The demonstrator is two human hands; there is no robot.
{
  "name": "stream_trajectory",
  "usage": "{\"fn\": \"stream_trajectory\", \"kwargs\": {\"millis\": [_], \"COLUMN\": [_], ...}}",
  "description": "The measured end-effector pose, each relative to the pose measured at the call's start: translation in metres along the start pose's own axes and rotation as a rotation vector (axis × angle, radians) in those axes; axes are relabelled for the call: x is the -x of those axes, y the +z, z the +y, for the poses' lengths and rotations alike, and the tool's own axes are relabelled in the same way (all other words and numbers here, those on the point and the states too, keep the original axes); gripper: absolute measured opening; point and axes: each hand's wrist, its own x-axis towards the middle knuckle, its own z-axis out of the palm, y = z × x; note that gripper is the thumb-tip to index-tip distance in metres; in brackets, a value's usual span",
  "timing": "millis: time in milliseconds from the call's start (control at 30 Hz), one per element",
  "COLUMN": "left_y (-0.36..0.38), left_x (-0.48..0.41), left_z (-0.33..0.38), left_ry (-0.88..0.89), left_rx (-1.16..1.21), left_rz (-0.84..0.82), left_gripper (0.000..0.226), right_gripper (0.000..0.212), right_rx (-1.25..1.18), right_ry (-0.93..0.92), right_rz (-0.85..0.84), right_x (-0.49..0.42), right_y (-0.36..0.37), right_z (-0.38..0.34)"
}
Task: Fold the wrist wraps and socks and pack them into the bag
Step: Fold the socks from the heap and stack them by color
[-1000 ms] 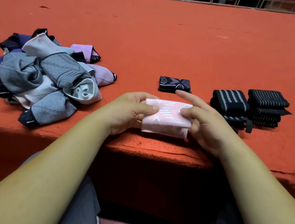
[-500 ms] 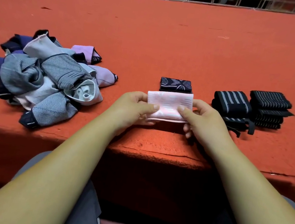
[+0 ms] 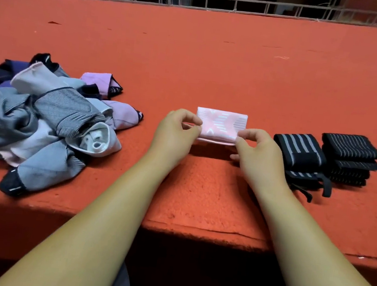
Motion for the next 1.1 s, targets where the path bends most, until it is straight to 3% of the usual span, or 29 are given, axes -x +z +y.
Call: {"fn": "stream_trajectory", "kwargs": {"millis": [100,200,300,400,600,867,1100], "left_y": [0.011,0.02,0.029,0.032,0.029,0.026,0.023], "left_x": [-0.022,-0.041,-0.043,-0.038,-0.029,-0.023,-0.02], "left_z": [-0.002,-0.013,-0.03,-0.036,-0.031,-0.023,-0.023], "left_ry": [0.125,0.205,0.174,0.13,0.118,0.102,0.104], "left_rx": [-0.011,-0.124,-0.385,-0.403,-0.365,-0.311,-0.362], "left_rz": [-0.012,-0.101,-0.312,-0.335,-0.262,-0.166,-0.196], "left_gripper": [0.026,0.039,0.056,0.063,0.063,0.054,0.056], "right_gripper": [0.041,0.05,0.06,0.071,0.055,0.057,0.047], "right_rx": [0.021,0.037,0.318,0.423,0.325,0.322,0.315], "right_ry": [-0.035,-0.058,-0.077,-0.049,-0.021,-0.067,-0.061], "right_rz": [-0.036,-0.092,-0.235,-0.275,-0.134,-0.182,-0.12], "right_x": [-0.02,-0.035,-0.041,-0.044,-0.032,-0.03,-0.028], "right_y": [-0.001,0.002,0.009,0.013,0.011,0.009,0.011], "right_z": [-0.003,-0.002,0.008,0.015,0.016,0.012,0.019]}}
